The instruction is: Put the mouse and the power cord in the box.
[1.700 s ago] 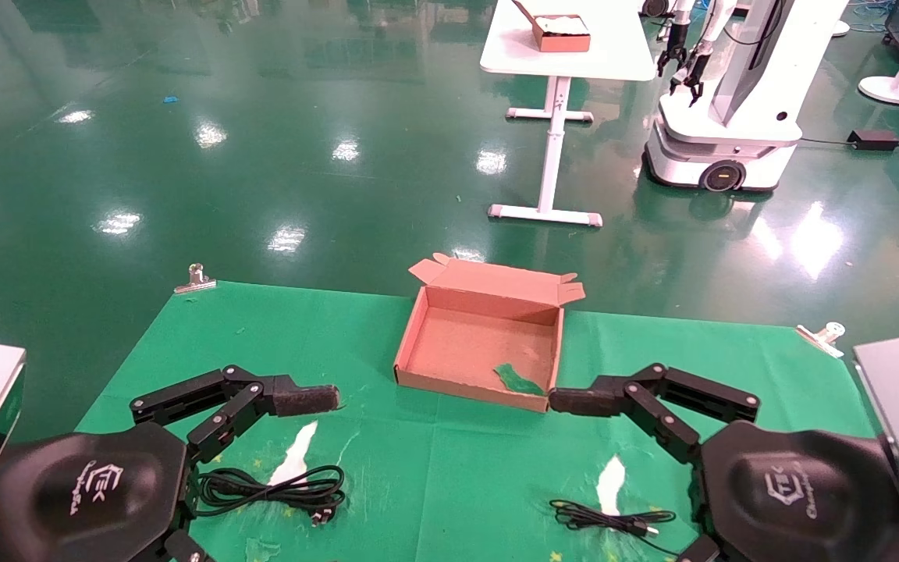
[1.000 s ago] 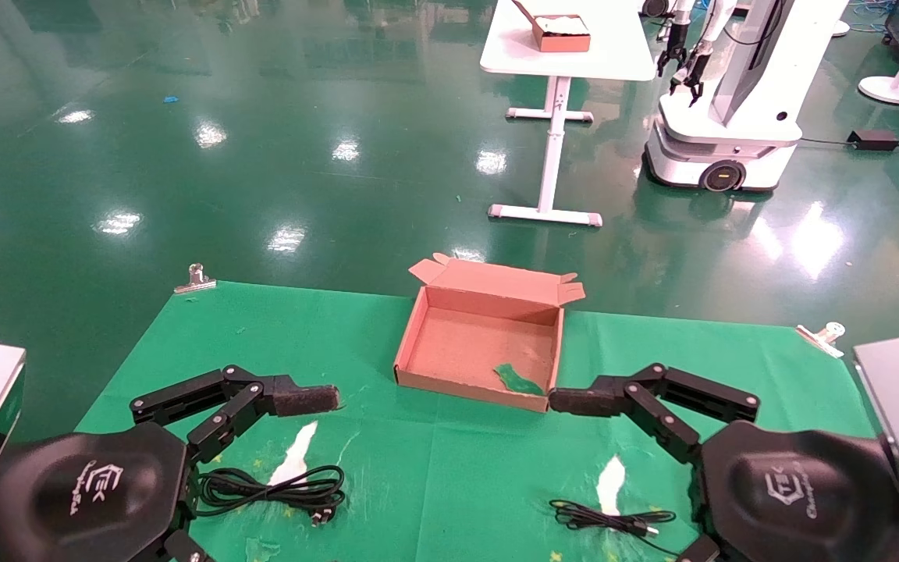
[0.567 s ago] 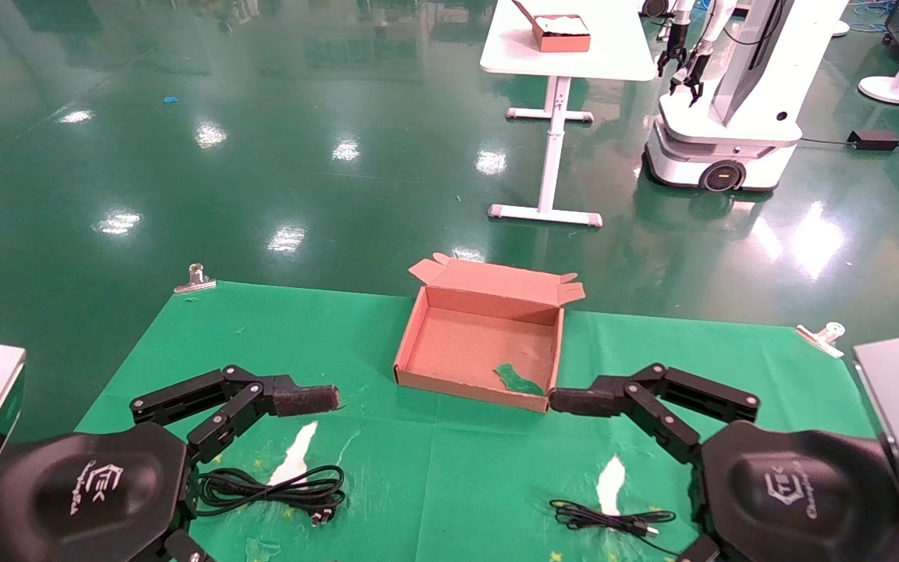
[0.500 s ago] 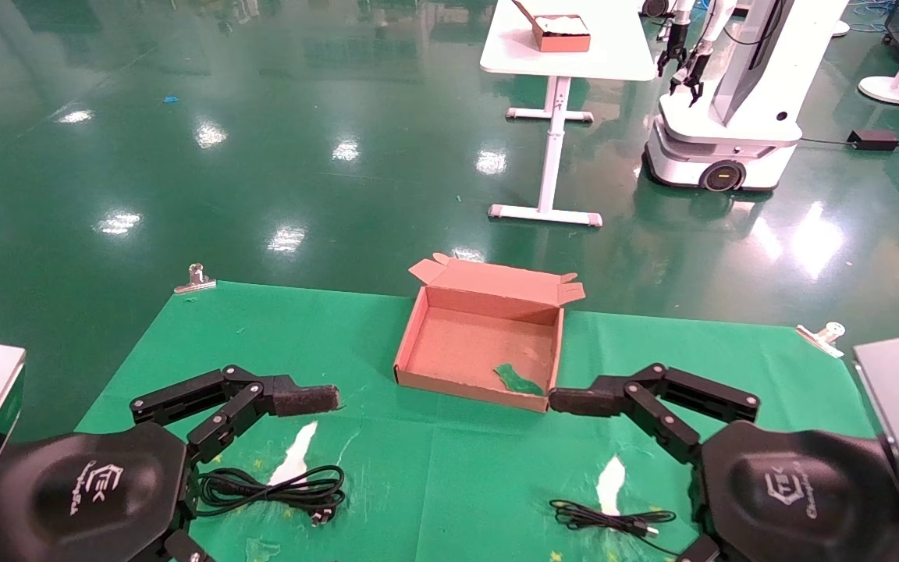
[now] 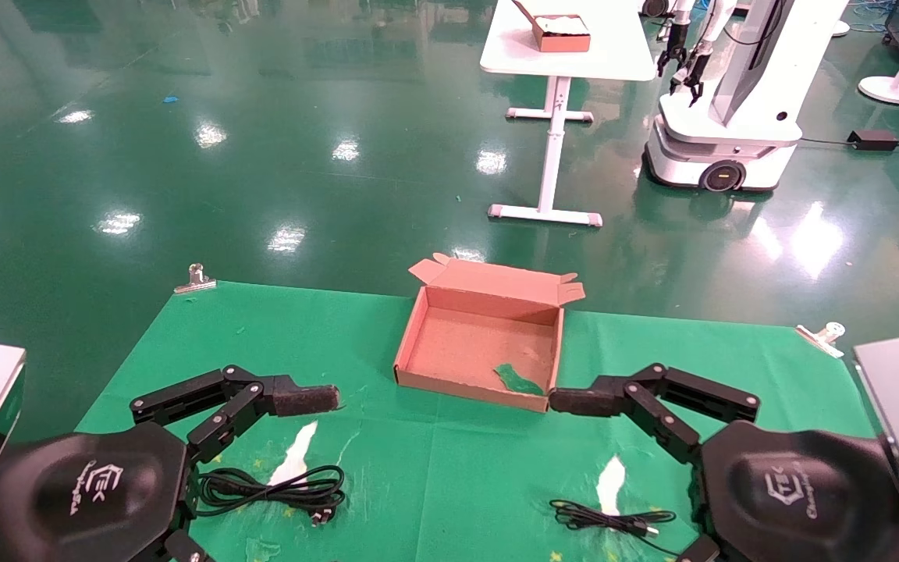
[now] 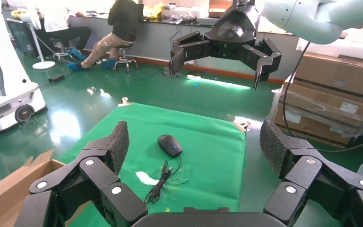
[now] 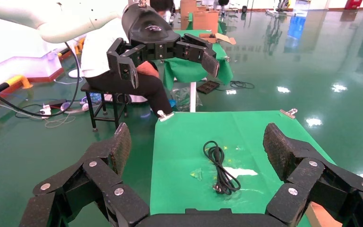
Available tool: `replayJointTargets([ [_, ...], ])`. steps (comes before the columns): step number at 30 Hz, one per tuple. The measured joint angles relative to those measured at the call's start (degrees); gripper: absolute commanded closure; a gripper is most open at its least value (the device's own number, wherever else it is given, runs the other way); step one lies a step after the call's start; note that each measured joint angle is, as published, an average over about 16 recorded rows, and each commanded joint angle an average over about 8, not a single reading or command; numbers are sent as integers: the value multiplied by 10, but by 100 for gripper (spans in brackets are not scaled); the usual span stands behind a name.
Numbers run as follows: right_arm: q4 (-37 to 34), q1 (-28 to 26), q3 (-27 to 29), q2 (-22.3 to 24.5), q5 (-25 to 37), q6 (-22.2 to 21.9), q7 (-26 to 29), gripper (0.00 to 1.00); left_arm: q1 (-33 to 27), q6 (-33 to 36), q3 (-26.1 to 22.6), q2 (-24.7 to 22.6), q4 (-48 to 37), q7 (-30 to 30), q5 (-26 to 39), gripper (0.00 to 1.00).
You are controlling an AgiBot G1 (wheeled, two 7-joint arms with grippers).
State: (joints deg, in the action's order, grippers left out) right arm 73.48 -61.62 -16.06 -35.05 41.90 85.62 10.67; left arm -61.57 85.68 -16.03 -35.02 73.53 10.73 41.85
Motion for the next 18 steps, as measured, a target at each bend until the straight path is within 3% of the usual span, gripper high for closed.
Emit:
replayJointTargets([
  [18,0,0,0,0,0,0,0,0,0,0,0,0,0,0,0,0],
])
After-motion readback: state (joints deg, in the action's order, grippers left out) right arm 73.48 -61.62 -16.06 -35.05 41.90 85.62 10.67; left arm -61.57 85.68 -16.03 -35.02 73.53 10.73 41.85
